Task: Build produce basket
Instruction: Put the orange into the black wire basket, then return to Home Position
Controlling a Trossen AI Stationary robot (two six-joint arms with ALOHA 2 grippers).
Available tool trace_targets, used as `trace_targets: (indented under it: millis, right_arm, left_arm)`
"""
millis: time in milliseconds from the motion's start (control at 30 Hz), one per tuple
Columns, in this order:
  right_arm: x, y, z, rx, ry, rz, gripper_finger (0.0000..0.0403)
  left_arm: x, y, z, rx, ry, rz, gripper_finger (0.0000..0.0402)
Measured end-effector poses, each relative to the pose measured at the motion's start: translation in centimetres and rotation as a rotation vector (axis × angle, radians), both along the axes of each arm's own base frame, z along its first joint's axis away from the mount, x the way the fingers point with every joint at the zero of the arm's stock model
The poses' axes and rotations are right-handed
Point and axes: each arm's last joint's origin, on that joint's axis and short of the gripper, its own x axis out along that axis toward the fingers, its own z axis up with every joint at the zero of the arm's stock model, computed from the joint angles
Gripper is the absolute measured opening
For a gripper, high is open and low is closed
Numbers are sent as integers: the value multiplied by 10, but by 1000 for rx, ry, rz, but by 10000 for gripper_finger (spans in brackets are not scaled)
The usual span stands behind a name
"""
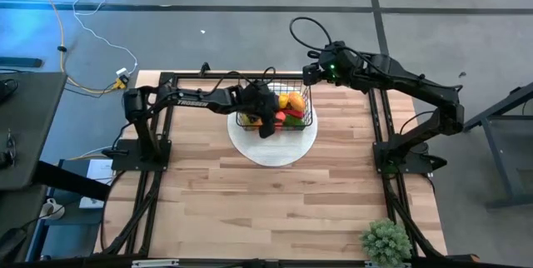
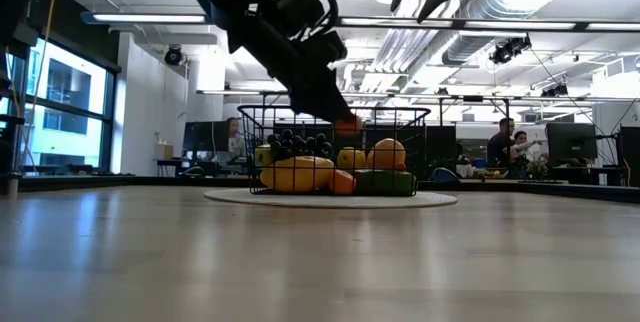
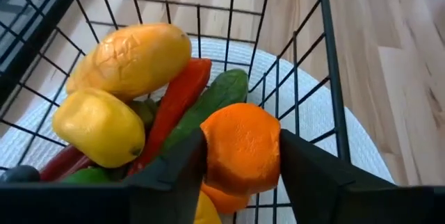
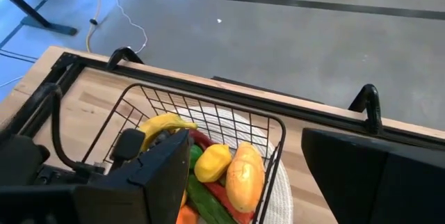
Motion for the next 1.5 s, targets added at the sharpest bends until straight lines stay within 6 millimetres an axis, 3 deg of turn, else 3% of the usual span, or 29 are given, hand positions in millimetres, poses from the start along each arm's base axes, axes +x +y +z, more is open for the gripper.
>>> trace_targets:
  millis: [233,433,633,767,900,1033,1267,1500]
  right_arm:
    - [2,0,-2,3,6,-5,254]
    - [1,0,-4,12,30,-7,254]
    - [-2,0,-6,13,64,-25,254]
    - [-1,3,-6,-19,97,1,254]
    - [2,10,-6,-51,129,37,254]
    - [3,17,-6,-92,148,35,254]
    - [7,24,-5,-154,183,63,254]
    - [7,21,-4,-177,208,82,254]
  left_arm:
    - [-1,1,3,-24,-16,35,225]
    - [-1,7,12,-33,19,46,242]
    - [-7,5,43,-20,47,19,239]
    - [-21,-7,69,0,27,-6,239]
    - [-46,-25,91,8,-53,-1,239]
    - [-79,-49,98,20,-141,-10,239]
    - [-135,-85,91,-35,-334,15,239]
    - [-180,-112,69,-80,-470,67,239]
